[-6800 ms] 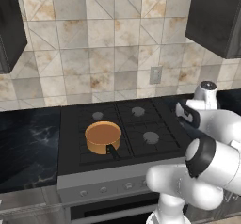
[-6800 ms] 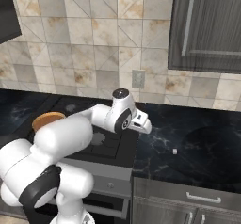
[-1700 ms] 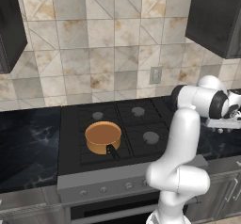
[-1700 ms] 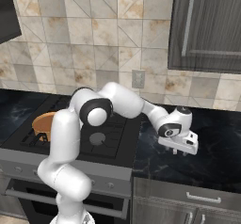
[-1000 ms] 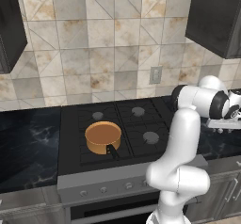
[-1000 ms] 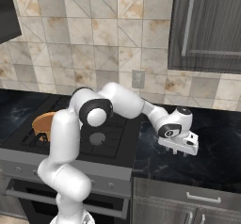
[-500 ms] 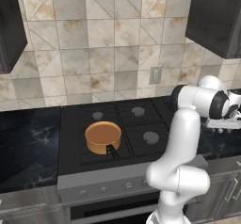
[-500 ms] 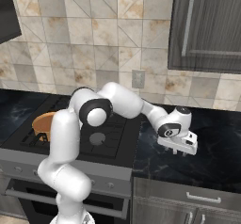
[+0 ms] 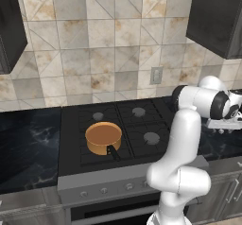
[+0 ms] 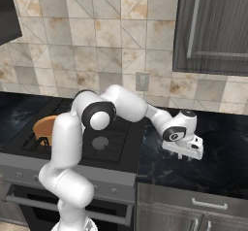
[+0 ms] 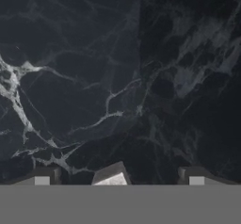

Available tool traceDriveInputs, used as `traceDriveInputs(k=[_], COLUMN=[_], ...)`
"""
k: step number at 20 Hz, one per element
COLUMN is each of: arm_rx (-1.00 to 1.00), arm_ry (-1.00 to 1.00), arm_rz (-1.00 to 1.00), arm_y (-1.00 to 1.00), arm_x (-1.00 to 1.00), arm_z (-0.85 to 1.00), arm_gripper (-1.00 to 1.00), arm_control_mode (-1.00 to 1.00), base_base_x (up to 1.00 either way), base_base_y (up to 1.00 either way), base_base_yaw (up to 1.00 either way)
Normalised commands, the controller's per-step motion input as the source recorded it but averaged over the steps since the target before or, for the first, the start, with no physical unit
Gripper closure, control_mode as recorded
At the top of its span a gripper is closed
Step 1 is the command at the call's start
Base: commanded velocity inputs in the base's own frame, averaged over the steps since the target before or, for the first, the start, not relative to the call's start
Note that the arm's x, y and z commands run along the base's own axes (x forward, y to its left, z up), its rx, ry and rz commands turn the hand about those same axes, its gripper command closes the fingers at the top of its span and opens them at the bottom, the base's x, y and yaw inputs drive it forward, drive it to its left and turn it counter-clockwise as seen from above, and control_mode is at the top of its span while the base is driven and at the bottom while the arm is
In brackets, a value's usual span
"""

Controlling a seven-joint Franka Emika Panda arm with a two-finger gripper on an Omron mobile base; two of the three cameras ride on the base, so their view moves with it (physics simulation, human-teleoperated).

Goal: Pick up the sugar cube(s) and place them in the saucepan with hot chocolate.

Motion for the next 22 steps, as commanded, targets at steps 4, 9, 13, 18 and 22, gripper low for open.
traceDriveInputs(k=[4,9,13,18,22], arm_rx=[0.00,0.00,0.00,0.00,0.00], arm_ry=[0.03,0.04,0.05,0.01,-0.01], arm_rz=[0.00,0.00,0.00,0.00,0.00], arm_y=[0.00,0.00,0.00,0.00,0.00], arm_x=[0.00,0.00,0.00,0.00,-0.14], arm_z=[0.00,0.00,0.00,0.00,0.03], arm_gripper=[1.00,1.00,1.00,1.00,1.00], arm_control_mode=[-1.00,-1.00,-1.00,-1.00,-1.00], base_base_x=[0.00,0.00,0.00,0.00,0.00], base_base_y=[0.00,0.00,0.00,0.00,0.00], base_base_yaw=[0.00,0.00,0.00,0.00,0.00])
